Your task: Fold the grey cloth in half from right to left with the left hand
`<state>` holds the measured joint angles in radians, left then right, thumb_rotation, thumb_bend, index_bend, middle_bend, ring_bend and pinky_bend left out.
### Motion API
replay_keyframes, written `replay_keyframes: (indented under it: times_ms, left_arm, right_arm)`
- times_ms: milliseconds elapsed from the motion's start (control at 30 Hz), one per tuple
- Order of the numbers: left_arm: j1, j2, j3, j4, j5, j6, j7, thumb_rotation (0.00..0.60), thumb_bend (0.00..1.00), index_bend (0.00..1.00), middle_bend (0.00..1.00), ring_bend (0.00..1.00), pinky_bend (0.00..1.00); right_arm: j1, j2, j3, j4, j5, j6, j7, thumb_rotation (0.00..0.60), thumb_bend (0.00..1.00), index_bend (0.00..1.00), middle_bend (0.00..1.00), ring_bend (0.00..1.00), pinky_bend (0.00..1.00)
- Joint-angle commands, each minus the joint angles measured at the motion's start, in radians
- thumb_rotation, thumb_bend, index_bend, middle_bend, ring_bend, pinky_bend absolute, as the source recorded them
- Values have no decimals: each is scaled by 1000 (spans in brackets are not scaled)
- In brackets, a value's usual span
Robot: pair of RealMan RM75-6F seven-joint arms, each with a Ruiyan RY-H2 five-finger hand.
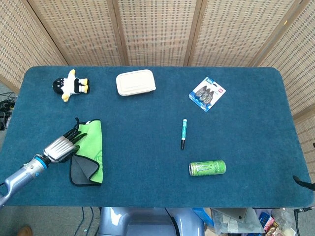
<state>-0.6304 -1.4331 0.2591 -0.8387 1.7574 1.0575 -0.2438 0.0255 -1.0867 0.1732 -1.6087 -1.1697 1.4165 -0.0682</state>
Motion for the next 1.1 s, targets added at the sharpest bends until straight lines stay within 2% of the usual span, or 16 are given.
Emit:
replay_keyframes:
  times_ms: [33,233,300,367,433,467,567,633,800,933,1100]
  left_arm:
    - [4,3,-1,3,-2,-1,-1,600,572,642,0,0,0]
    - [7,5,-2,3,-2,-4,-1,600,572,612,0,0,0]
    - [8,7,-1,0,-2,-12,-4,600,571,498,0,0,0]
    - [9,9,0,0,-3,-17,0,600,571,242,0,0,0]
    - [11,12,0,-2,-4,-21,-1,600,570,59,0,0,0]
    - [12,14,1,-5,-5,-22,-3,600,552,7,0,0,0]
    - [15,22,2,-12,-5,-19,-10,600,448,0,0,0,0]
    - [20,32,1,-19,-4,-4,-19,600,416,0,0,0,0]
    - [31,73,7,-43,6,33,-36,600,386,0,0,0,0]
    - [47,113,-7,-76,11,108,-36,600,383,0,0,0,0]
    - [40,153,-22,-160,26,159,-36,600,386,0,0,0,0]
  right_arm:
    - [0,0,0,0,-1,0,-1,600,0,0,0,0,0]
    - [1,-1,-2,-2,-2,0,-4,600,0,0,0,0,0]
    - [1,-1,-2,-2,-2,0,-4,600,0,0,0,0,0]
    - [0,-1,-2,-3,-2,1,-4,600,0,0,0,0,0]
    - [0,0,-1,-3,-2,2,-4,600,0,0,0,0,0]
    - [0,0,-1,-3,-2,2,-4,600,0,0,0,0,0]
    - [0,0,-2,-4,-2,1,-4,600,0,0,0,0,0]
    - [0,0,-3,-4,-3,1,-5,600,0,0,0,0,0]
    - [0,0,-4,-6,-6,2,-5,600,0,0,0,0,0]
    - [1,0,-4,-6,-7,0,-4,600,0,0,0,0,0]
    - [3,0,-4,-6,-7,-3,-2,600,0,0,0,0,0]
